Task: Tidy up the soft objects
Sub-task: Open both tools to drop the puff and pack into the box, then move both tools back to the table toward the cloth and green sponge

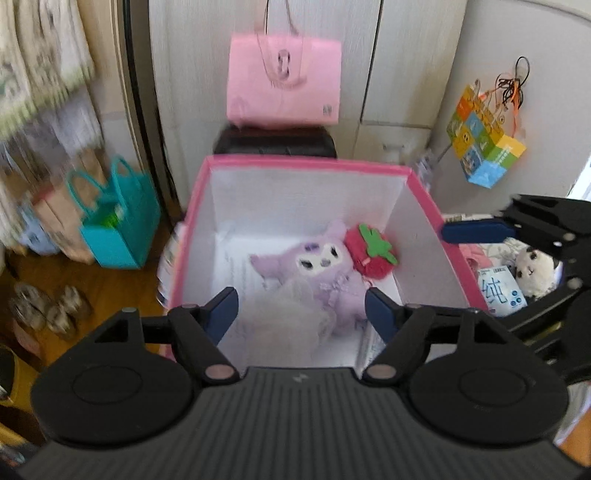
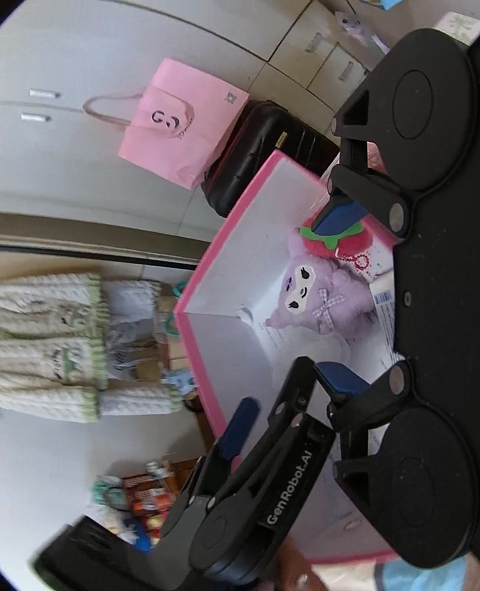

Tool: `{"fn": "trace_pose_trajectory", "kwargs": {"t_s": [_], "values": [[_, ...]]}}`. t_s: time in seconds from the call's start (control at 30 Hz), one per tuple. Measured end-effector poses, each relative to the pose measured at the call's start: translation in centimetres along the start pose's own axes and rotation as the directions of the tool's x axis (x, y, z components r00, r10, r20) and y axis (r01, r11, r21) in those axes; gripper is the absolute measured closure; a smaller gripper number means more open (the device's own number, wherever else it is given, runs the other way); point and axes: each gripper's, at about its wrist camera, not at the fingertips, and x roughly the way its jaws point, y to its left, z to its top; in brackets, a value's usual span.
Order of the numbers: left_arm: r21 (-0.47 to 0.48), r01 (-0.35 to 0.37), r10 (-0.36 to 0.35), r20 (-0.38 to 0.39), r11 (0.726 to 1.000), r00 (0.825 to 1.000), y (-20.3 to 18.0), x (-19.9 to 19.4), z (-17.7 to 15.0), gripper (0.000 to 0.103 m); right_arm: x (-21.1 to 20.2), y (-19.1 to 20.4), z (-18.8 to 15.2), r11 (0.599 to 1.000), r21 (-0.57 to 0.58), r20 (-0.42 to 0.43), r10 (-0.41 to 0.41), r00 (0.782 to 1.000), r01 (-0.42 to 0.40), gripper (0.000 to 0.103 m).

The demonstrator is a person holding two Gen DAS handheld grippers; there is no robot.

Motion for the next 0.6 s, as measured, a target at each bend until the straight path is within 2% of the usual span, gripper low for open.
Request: {"fn": "trace_pose_trajectory", "kwargs": {"t_s": [0.13,0.23,0.4,0.6], "values": [[0.033,0.021,-0.022,0.028,0.999,0.999,-0.5,-3.3,-0.5,0.028,-3.8,-0.5,-1.0,0.998,0.054,0.067,0.019,0.998,-0.023,0.024],[0.085,0.010,-0.015,0.065,0.996,0.998,-1.5,-6.1,-0.9,0.028,-6.4,-0.8,-1.6,0.995,0.089,0.100,0.042,0.994,-0.051,0.024],[0.158,0.025,-0.043,0.110,0.987,0.993,-3.5,-10.9,-1.9,0.028,-10.6,-0.8,-2.4,0.988,0.134,0.109,0.059,0.992,-0.073,0.024],[0.236,0.055,-0.095,0.162,0.970,0.982,-6.4,-15.6,-3.8,0.028,-15.7,-0.1,-3.7,0.990,0.128,0.144,0.043,0.989,-0.062,0.024]]}}
